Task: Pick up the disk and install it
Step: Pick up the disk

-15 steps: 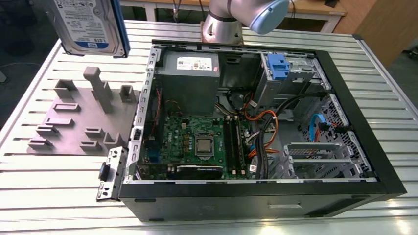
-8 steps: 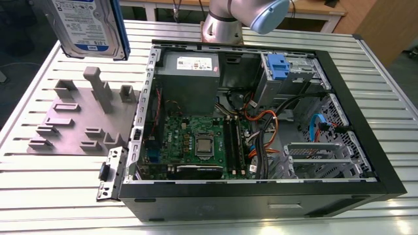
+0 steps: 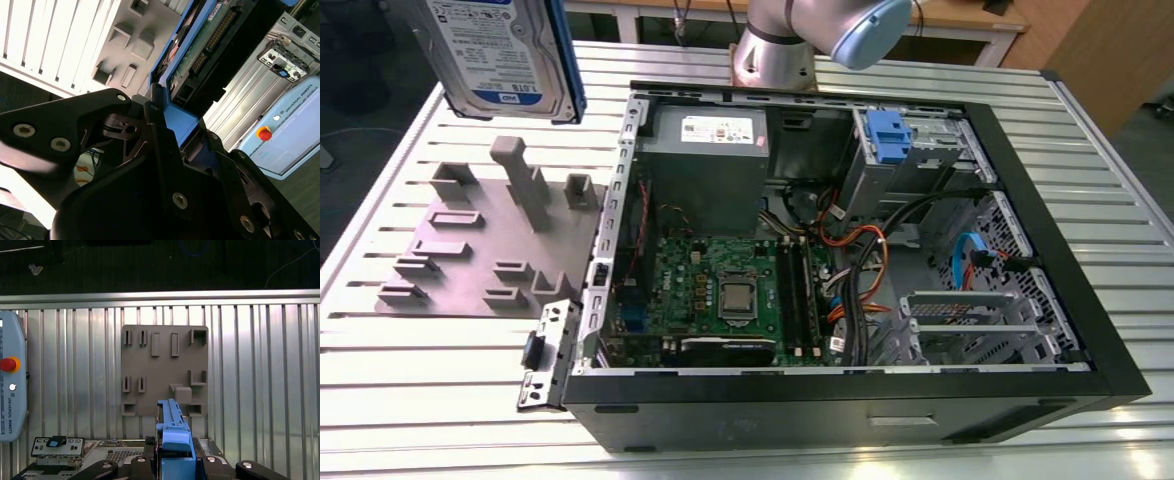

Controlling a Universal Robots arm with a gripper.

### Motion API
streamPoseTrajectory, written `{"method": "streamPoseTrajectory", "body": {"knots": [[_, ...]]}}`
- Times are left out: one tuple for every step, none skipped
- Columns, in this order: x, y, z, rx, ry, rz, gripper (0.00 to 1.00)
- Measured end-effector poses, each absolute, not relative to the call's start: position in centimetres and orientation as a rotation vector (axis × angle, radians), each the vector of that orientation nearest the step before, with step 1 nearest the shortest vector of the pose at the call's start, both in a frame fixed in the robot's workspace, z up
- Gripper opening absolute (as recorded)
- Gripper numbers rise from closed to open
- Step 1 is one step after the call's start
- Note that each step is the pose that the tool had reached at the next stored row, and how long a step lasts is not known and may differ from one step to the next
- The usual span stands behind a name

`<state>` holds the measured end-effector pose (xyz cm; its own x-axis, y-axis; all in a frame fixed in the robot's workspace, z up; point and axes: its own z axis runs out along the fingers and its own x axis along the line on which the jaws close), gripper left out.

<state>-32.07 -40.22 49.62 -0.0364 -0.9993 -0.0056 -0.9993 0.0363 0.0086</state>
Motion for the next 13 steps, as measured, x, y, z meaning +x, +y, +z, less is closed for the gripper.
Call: {"method": "streamPoseTrajectory", "body": {"knots": [[-32.1,-40.2,49.6,2.179,-2.260,-0.016,0.36],[-32.1,-40.2,49.6,2.179,-2.260,-0.016,0.36],[-32.0,-40.2,49.6,2.179,-2.260,-0.016,0.36],[-32.0,-40.2,49.6,2.180,-2.260,-0.016,0.36],[-31.9,-40.2,49.6,2.180,-2.260,-0.016,0.36],[-31.8,-40.2,49.6,2.179,-2.260,-0.016,0.36],[-31.6,-40.2,49.6,2.179,-2.260,-0.016,0.36],[-31.4,-40.2,49.6,2.179,-2.260,-0.016,0.36],[-31.3,-40.2,49.6,2.179,-2.260,-0.016,0.36],[-31.1,-40.2,49.6,2.179,-2.260,-0.016,0.36],[-30.9,-40.2,49.6,2.179,-2.260,-0.016,0.36],[-30.8,-40.2,49.6,2.179,-2.260,-0.016,0.36],[-30.6,-40.2,49.6,2.179,-2.260,-0.016,0.36]]}}
